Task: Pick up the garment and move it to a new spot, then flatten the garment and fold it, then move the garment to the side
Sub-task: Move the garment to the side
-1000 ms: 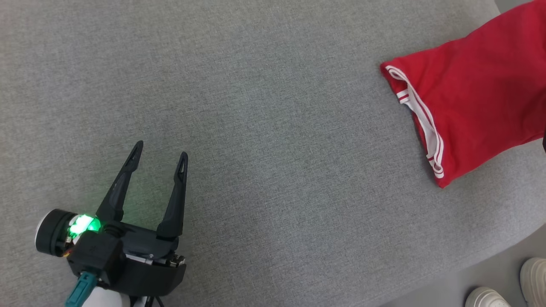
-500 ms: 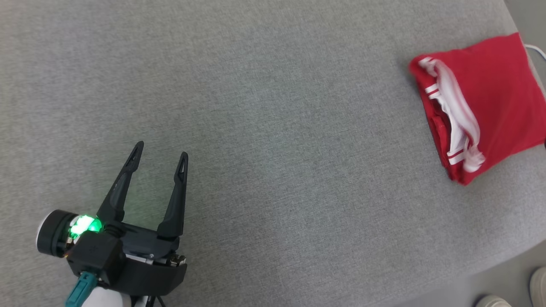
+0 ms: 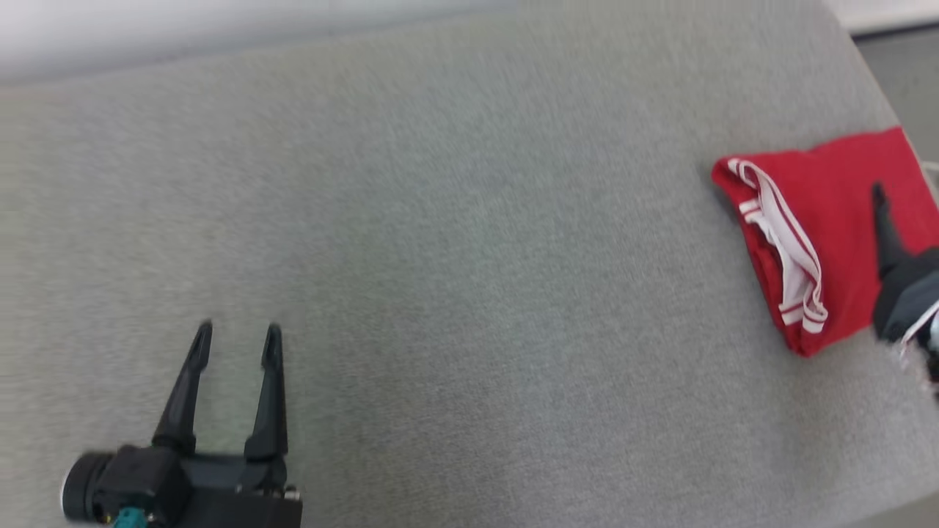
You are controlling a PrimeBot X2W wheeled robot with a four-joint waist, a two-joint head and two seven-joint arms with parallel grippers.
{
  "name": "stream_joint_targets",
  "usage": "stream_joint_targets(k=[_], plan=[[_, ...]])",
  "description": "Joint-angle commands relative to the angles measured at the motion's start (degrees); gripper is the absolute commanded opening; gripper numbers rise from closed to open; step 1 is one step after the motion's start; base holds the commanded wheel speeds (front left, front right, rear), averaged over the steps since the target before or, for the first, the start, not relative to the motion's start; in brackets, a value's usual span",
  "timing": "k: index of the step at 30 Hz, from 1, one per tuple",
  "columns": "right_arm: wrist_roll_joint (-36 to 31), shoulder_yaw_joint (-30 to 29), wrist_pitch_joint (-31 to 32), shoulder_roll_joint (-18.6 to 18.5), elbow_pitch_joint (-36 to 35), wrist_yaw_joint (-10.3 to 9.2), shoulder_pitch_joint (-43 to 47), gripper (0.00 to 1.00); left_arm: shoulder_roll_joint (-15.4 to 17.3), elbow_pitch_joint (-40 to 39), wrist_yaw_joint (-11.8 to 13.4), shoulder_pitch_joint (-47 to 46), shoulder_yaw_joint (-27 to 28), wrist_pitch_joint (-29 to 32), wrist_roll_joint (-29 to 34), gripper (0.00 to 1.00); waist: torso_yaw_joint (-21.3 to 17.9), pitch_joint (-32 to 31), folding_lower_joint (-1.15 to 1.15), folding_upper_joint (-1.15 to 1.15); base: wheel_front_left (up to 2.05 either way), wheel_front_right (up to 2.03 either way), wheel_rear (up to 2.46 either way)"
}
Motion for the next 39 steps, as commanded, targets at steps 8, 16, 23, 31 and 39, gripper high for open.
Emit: stream_joint_targets(k=[8,16,23,31,39], plan=[[3.0,0.6,-3.8,4.2,-6.7,-0.17,10.4,1.00,-1.6,4.3,0.3,5.6,3.9,-0.2,-0.5,1.00,7.9,-13.0,0.01,0.00,0.00,0.00,0.00],[5.6,2.5,-8.1,10.2,-10.9,-0.17,21.0,1.00,-2.1,8.5,0.1,7.8,6.6,-0.2,0.4,1.00,11.4,-18.8,0.01,0.00,0.00,0.00,0.00],[5.6,4.6,-12.3,13.3,-11.5,-0.17,26.6,1.00,-2.3,10.6,-0.1,9.5,8.2,-0.2,1.1,1.00,13.2,-21.3,0.01,0.00,0.00,0.00,0.00],[3.9,4.2,-14.9,16.2,-10.0,-0.17,29.8,1.00,-2.7,12.7,-0.2,11.9,8.0,-0.2,1.3,1.00,13.6,-23.2,0.01,0.00,0.00,0.00,0.00],[1.7,2.4,-16.9,18.0,-11.0,-0.17,33.1,1.00,-2.8,13.6,-0.4,13.3,7.8,-0.2,1.1,1.00,13.0,-24.7,0.01,0.00,0.00,0.00,0.00]])
